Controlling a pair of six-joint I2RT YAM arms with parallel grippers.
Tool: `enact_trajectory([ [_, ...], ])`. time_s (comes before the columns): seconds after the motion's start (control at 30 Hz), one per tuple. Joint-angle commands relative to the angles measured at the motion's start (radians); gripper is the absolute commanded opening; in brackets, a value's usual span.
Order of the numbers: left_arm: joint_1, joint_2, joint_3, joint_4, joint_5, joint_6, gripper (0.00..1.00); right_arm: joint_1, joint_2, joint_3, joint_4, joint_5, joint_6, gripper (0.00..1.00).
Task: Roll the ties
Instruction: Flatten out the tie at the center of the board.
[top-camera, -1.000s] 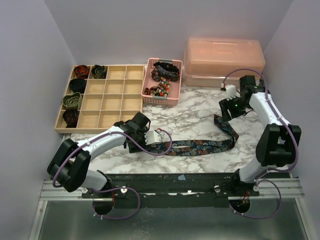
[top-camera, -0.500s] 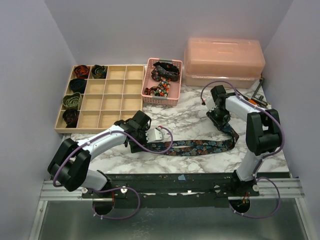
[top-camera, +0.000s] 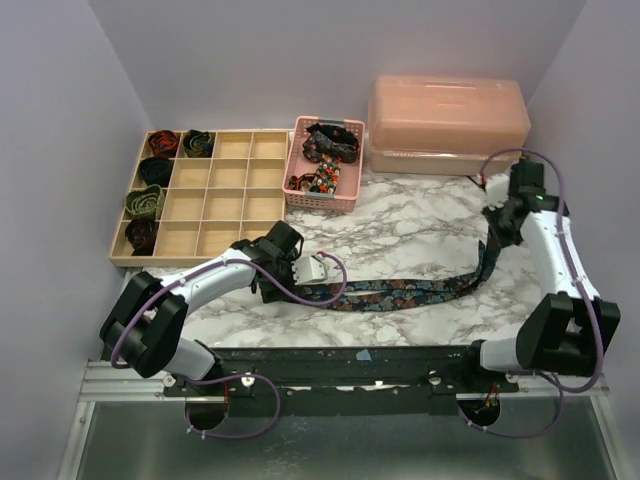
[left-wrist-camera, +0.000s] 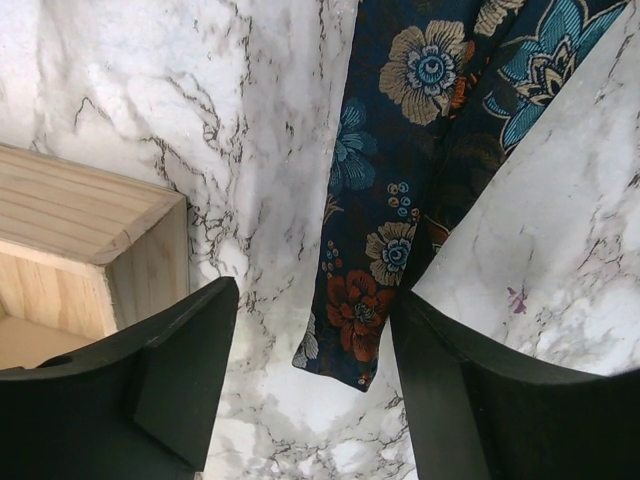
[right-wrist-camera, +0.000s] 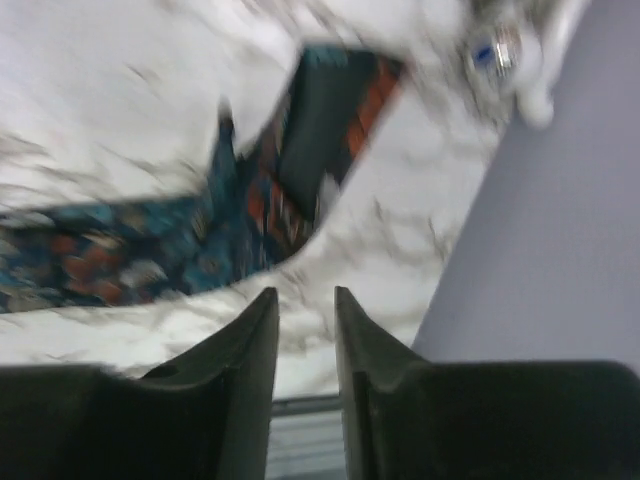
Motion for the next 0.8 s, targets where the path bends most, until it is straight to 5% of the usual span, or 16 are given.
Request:
enact_trajectory([
  [0.0, 0.026, -0.022, -0.021, -0.014, -0.016, 0.015, 0.65, -0.241, -0.064, -0.112, -0.116, -0.03, -0.187, 0.42],
  [0.1, 0.039, -0.061, -0.027, -0.039, 0.018, 0.011, 0.66, -0.363, -0.068, -0.117, -0.134, -0.059, -0.249, 0.66],
  [0.4, 0.046, -0.166, -0.018, -0.07, 0.13, -0.005, 0.75, -0.323, 0.131, 0.115, -0.269, -0.401, -0.136, 0.65],
  [0.77, 0.047, -0.094, 0.005, -0.062, 0.101, -0.039, 0.78, -0.125, 0.404, 0.172, -0.094, -0.312, 0.07, 0.6],
])
